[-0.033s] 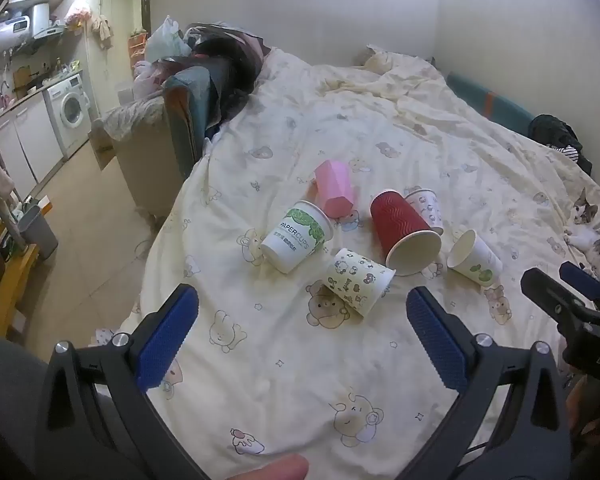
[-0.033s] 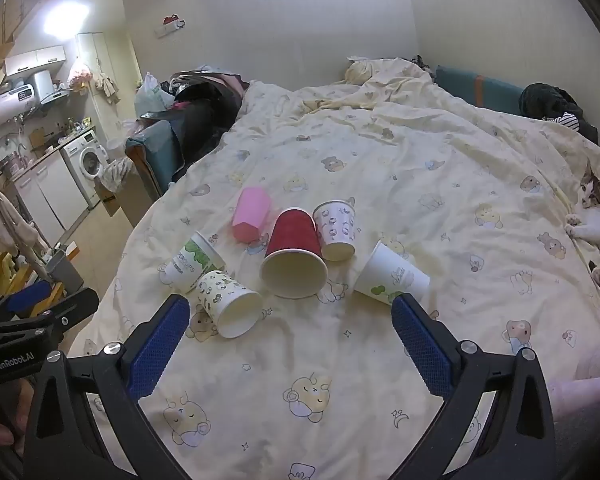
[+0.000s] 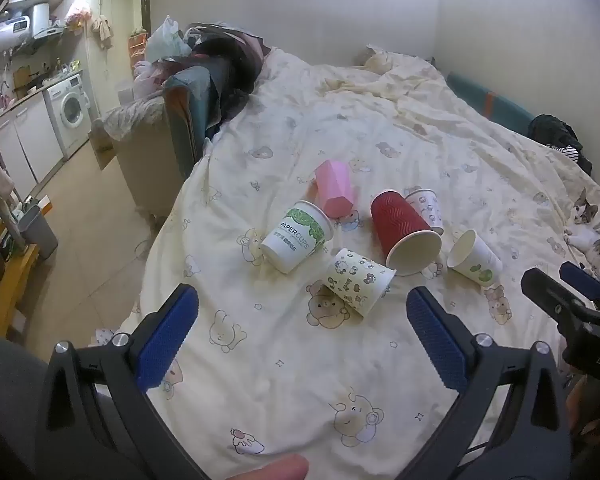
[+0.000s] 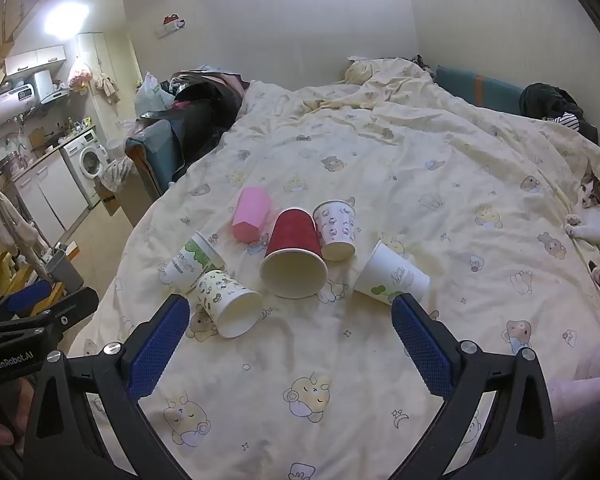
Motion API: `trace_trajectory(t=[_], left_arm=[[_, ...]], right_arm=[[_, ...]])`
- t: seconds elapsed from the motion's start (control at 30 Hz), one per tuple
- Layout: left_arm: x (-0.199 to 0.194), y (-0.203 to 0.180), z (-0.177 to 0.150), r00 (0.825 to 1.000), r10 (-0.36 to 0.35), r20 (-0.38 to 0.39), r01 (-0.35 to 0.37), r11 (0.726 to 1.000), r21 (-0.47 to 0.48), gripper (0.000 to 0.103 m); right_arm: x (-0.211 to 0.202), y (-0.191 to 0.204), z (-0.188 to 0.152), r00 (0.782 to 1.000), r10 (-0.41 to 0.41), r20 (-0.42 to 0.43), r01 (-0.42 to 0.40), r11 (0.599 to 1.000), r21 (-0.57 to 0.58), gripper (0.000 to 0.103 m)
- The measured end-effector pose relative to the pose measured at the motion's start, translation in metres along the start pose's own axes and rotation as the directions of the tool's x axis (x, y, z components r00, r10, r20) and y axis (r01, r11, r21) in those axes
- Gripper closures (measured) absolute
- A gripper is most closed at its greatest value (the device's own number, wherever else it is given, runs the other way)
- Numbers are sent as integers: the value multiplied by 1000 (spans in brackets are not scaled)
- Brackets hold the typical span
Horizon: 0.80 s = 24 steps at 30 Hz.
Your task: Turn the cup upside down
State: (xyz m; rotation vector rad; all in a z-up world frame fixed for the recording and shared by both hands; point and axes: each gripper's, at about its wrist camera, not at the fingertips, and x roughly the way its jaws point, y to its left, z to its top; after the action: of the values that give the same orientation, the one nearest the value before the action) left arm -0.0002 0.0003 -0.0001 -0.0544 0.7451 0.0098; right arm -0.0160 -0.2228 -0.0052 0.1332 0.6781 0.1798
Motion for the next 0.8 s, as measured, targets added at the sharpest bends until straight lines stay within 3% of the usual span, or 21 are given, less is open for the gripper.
trace_trajectory(t=[0.8], left_arm=[[1, 1, 2, 1000, -1, -5, 1, 1000, 1, 0]], right_arm=[[0, -1, 1, 1000, -4, -2, 4, 1000, 0, 0]])
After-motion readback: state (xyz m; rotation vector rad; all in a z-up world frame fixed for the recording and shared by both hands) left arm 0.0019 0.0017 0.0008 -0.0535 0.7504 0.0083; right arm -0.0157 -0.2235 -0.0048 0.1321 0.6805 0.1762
